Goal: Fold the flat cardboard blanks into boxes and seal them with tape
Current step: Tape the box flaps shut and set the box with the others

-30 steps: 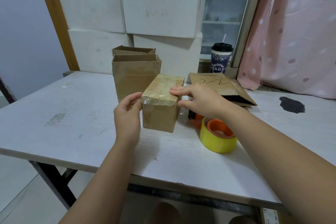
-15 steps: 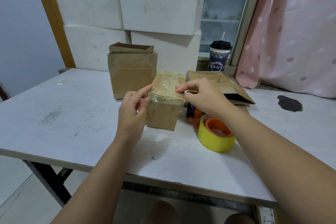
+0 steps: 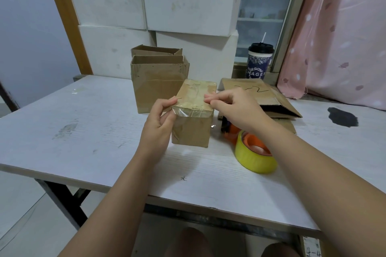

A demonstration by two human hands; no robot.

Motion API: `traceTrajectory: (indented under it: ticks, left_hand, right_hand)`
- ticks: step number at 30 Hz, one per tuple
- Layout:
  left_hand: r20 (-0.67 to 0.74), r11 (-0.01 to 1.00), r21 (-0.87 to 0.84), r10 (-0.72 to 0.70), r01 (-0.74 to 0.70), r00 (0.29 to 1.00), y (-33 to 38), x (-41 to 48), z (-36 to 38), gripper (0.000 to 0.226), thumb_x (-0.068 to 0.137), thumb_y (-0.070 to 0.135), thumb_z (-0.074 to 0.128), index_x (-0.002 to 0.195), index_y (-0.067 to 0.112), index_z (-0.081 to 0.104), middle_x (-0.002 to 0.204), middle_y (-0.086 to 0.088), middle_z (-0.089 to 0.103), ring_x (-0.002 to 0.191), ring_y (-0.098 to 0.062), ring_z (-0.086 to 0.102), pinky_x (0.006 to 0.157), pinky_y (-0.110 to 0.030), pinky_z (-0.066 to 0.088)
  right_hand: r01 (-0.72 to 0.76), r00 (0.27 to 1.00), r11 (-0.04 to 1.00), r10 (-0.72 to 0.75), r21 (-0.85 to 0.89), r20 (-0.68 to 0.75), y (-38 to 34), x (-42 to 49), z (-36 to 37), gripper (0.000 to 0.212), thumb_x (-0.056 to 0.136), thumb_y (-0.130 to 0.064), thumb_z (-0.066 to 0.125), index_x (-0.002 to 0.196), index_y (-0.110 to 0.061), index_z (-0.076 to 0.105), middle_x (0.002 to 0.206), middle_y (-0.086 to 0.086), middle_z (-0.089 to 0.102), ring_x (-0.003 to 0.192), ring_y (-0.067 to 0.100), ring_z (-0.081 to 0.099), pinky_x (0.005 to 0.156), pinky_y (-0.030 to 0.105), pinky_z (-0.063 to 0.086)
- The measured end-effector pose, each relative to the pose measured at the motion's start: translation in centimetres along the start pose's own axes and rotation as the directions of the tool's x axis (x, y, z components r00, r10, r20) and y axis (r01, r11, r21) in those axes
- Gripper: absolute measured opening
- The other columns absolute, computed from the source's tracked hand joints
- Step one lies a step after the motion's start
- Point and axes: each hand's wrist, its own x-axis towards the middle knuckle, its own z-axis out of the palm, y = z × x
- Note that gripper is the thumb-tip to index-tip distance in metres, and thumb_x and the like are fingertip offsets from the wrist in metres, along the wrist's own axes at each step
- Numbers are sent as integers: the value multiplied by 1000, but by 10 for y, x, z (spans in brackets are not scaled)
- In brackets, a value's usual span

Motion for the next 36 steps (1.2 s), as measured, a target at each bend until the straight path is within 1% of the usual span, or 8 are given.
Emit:
traceTrajectory:
  ticks: [3, 8, 13, 19, 24, 28, 32, 36]
  left_hand:
    - [19, 998, -55, 9, -8, 1000, 0, -2, 2, 25, 96, 11, 50, 109, 31, 58, 121, 16, 60, 109, -7, 61, 84, -18, 49]
    - [-15, 999, -52, 9, -10, 1000, 3, -1, 4, 40, 95, 5, 50, 91, 44, 59, 119, 21, 61, 102, -6, 64, 78, -15, 49]
    - [-34, 999, -44, 10, -11, 999, 4, 1, 6, 40, 93, 7, 54, 85, 45, 60, 118, 19, 61, 99, -8, 65, 79, -19, 51]
    - [16, 997, -68, -22, 24, 1000, 8, 5, 8, 34, 92, 7, 57, 84, 40, 61, 123, 11, 60, 101, -10, 65, 80, -19, 52]
    - [73, 997, -67, -33, 38, 997, 9, 6, 16, 34, 92, 10, 58, 83, 43, 60, 124, 14, 59, 103, -6, 64, 78, -15, 50]
    - [92, 999, -1, -36, 37, 995, 10, 4, 17, 17, 78, 40, 67, 88, 48, 57, 128, 16, 54, 112, -10, 58, 90, -27, 49]
    - [92, 997, 79, -12, 4, 996, 20, 6, 18, 31, 72, 68, 52, 85, 40, 55, 132, 19, 49, 114, -2, 55, 91, -32, 48]
    - [60, 969, 245, -22, 6, 998, 35, 14, 23, 40, 76, 70, 51, 73, 31, 50, 121, 15, 60, 93, 5, 61, 69, -15, 45]
  right_hand:
    - [26, 999, 999, -25, -43, 24, 1, 0, -5, 19, 92, -33, 60, 102, -27, 76, 114, -21, 66, 111, -8, 55, 101, 26, 42]
    - [79, 988, 986, -58, -148, 143, 0, 0, -15, 27, 95, -19, 57, 118, -29, 68, 126, -19, 61, 123, -9, 45, 108, 22, 34]
    - [101, 960, 990, -70, -101, 272, 4, -3, -26, 35, 91, -16, 63, 123, -31, 64, 132, -23, 54, 113, -27, 36, 106, 14, 30]
    - [99, 957, 988, -62, -118, 284, 4, -1, -32, 41, 84, -25, 73, 123, -30, 63, 136, -21, 52, 127, -11, 39, 113, 23, 29]
    - [89, 980, 981, -55, -173, 190, 12, 0, -34, 42, 78, -28, 77, 119, -32, 66, 131, -22, 56, 115, -19, 40, 92, 1, 33]
    - [73, 990, 983, -51, -167, 133, 15, -2, -26, 45, 75, -27, 80, 119, -28, 67, 130, -18, 58, 119, -10, 47, 94, 1, 33]
    - [112, 992, 963, -94, -243, 86, 15, -7, -21, 51, 71, -38, 81, 119, -29, 66, 130, -18, 58, 119, -1, 52, 91, -5, 28]
    - [52, 997, 981, -40, -187, 68, 9, -7, -21, 53, 71, -70, 59, 108, -33, 71, 121, -23, 62, 109, 3, 58, 94, 22, 43]
